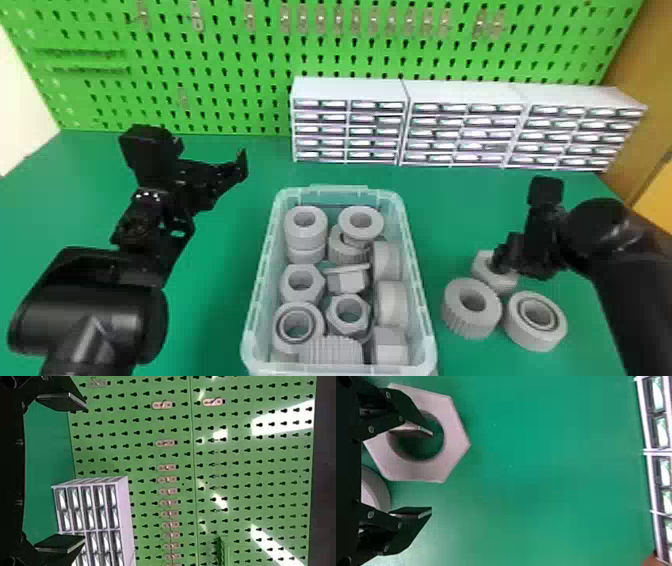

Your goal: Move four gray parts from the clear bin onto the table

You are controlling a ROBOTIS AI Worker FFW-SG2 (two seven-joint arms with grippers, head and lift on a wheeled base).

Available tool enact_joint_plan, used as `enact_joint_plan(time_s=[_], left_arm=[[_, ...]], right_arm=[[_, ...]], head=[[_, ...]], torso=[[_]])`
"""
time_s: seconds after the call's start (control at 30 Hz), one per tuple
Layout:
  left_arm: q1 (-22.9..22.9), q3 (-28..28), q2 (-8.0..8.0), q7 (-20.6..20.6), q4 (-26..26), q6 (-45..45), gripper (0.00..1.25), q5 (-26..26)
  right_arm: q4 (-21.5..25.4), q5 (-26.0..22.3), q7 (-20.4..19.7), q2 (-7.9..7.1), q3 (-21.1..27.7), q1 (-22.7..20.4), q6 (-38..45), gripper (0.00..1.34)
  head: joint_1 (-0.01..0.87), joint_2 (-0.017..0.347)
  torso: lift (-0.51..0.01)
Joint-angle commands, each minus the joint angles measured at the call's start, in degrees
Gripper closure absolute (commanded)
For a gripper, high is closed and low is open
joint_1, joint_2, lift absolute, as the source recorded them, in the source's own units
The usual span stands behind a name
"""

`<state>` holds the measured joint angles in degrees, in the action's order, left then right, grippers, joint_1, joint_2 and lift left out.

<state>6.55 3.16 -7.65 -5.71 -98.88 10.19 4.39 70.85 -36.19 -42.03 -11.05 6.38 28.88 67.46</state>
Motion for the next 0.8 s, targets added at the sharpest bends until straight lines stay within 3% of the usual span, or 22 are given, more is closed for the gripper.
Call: enact_joint_plan(time_s=[0.0,0.3,0.53,0.77], left_arm=[[0.04,0.0,0.0,0.0,0.0,0.0,0.11,0.0],[-0.04,0.0,0.0,0.0,0.0,0.0,0.11,0.0],[-0.04,-0.09,0.0,0.0,0.0,0.0,0.11,0.0],[-0.13,-0.09,0.0,0.0,0.0,0.0,0.11,0.0]], right_arm=[[1.84,1.92,0.02,0.5,-0.14,-0.67,-0.93,0.53],[2.89,3.32,0.02,0.24,-1.81,-0.67,-1.1,0.53],[8.43,8.33,0.02,0.24,-6.82,-0.85,-1.63,0.53],[13.96,8.42,0.02,0.15,-9.98,-0.5,0.57,0.53]], head=[[0.686,0.026],[0.686,0.026],[0.686,0.026],[0.686,0.026]], torso=[[-0.05],[-0.05],[-0.05],[-0.05]])
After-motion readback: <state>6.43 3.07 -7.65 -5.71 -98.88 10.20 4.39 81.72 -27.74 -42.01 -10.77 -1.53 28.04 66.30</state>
